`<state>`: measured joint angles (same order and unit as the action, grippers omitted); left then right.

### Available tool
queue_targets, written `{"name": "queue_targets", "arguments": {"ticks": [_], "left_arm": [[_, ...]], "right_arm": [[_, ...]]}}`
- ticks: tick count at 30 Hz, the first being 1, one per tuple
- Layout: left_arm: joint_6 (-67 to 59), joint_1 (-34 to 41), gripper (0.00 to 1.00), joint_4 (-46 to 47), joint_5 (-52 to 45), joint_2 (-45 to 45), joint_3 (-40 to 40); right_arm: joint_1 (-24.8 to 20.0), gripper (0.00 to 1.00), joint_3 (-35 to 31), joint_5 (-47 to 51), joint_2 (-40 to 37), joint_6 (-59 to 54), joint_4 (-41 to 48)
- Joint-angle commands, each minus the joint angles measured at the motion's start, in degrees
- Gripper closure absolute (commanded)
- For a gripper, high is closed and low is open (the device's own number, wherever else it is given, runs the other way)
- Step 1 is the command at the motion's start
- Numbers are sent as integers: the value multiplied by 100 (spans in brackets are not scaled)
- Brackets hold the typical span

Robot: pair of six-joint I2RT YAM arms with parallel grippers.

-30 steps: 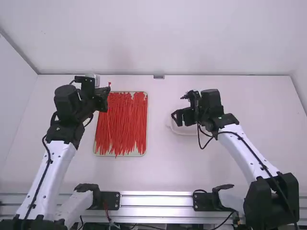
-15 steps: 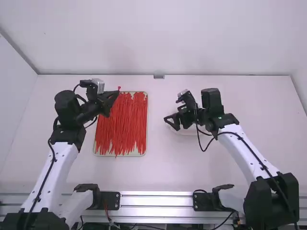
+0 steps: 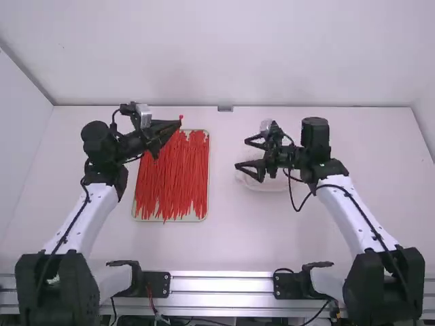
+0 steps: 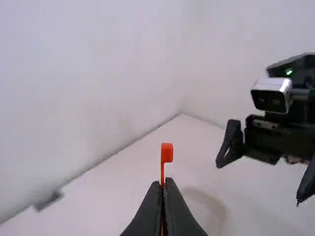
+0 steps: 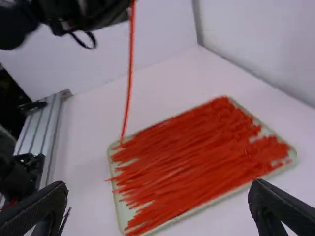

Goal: Fasten the cable tie

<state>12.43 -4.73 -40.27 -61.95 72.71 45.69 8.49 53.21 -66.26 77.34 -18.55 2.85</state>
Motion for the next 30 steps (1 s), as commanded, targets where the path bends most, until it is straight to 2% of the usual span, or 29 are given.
{"name": "queue_targets", "arguments": {"ticks": [1, 3, 10, 12, 16, 18, 25, 30], "left_arm": [[734, 26, 98, -511, -380, 140, -13], [1001, 24, 99, -1023, -509, 229, -13], [2712, 352, 98, -3801, -546, 706, 0], [2964, 409, 99, -4068, -457, 769, 24], [2970, 588, 99, -4212, -382, 798, 125], [2817, 793, 99, -4245, -254, 798, 232], [2824, 1276, 99, -4124, 197, 798, 590], [2826, 1458, 99, -3871, 407, 798, 756]], "right_arm": [[-72, 2, 146, -955, 15, -142, -234], [-72, 2, 146, -1084, 15, -140, -417], [216, 2, 146, -1176, 15, 229, -1508], [271, 2, 146, -1172, 15, 225, -1663], [391, 2, 146, -1150, 15, 372, -2076], [501, 2, 146, -798, 15, 874, -2514], [765, 2, 146, -396, 37, 1325, -3335], [903, 1, 146, 17, 37, 1456, -3416]]}}
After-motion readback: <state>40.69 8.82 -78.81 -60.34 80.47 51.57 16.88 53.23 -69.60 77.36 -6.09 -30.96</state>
